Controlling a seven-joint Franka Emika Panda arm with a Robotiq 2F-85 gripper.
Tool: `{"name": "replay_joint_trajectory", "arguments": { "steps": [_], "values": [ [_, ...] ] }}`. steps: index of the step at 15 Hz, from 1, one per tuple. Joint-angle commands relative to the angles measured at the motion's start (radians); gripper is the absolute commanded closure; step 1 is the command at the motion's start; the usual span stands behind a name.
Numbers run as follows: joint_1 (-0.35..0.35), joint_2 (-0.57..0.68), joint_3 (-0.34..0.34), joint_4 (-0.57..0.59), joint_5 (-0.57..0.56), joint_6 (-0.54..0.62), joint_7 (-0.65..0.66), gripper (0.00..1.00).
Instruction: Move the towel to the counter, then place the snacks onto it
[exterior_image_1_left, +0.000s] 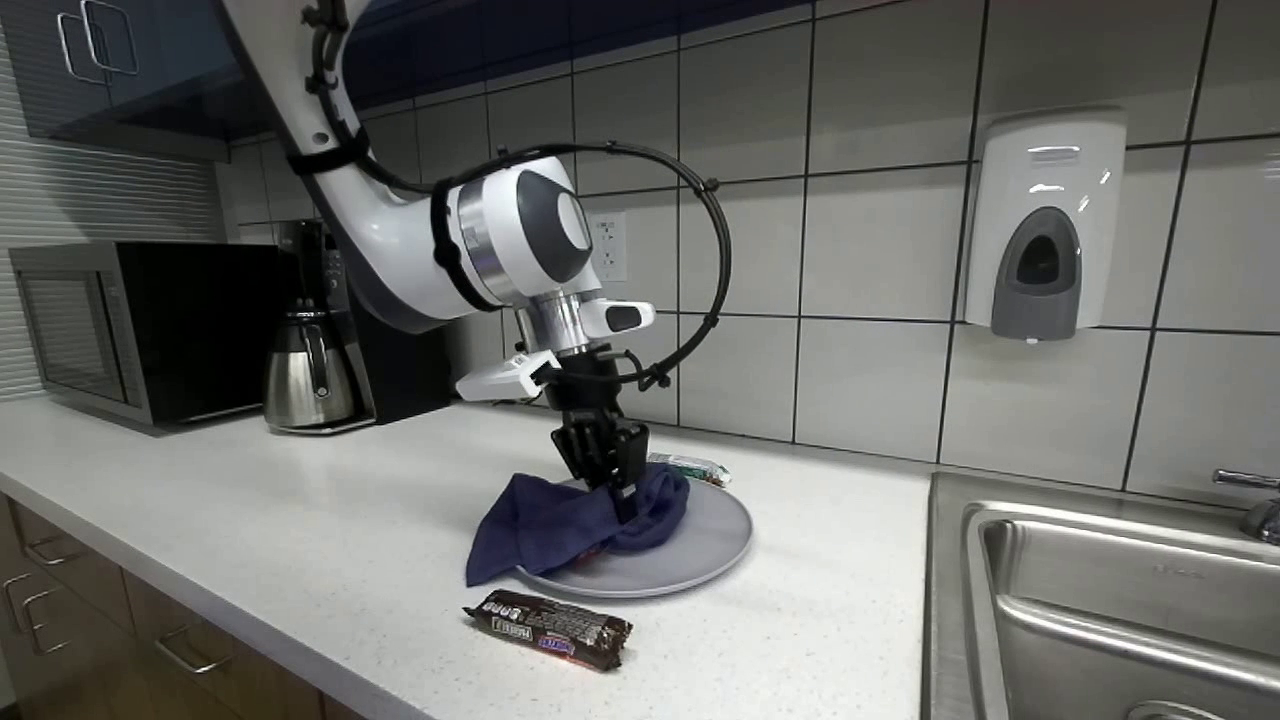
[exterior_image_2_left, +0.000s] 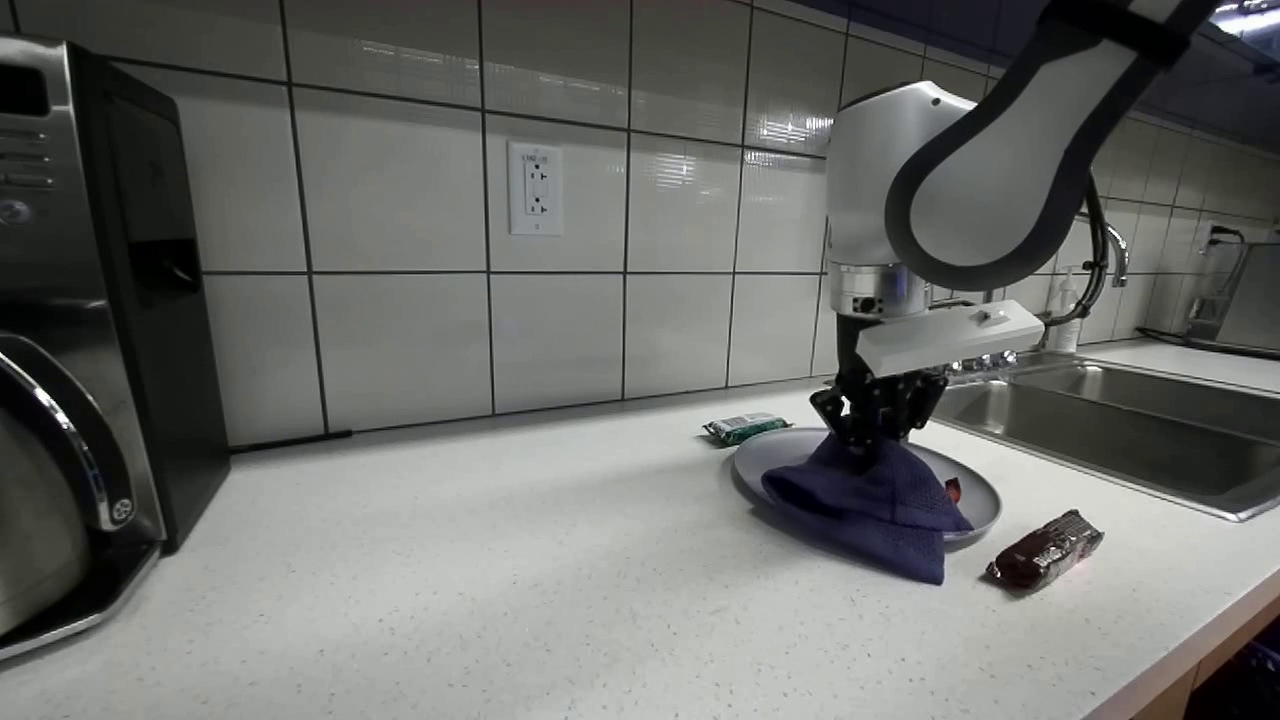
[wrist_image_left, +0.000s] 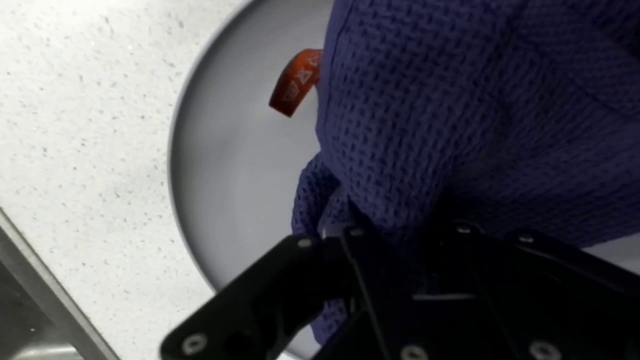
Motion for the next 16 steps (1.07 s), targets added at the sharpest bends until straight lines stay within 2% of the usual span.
{"name": "replay_joint_trajectory", "arguments": {
  "steps": [1,9,16],
  "values": [
    [0.029,-0.012,-0.02,0.005,-0.005,0.0,0.03,0.99],
    [0.064,-0.078,-0.008,-0.021,-0.017,-0.004,0.1,0.97],
    [0.098,-0.12,0.029,-0.007,-0.024,-0.015,0.141,0.97]
  ]
}}
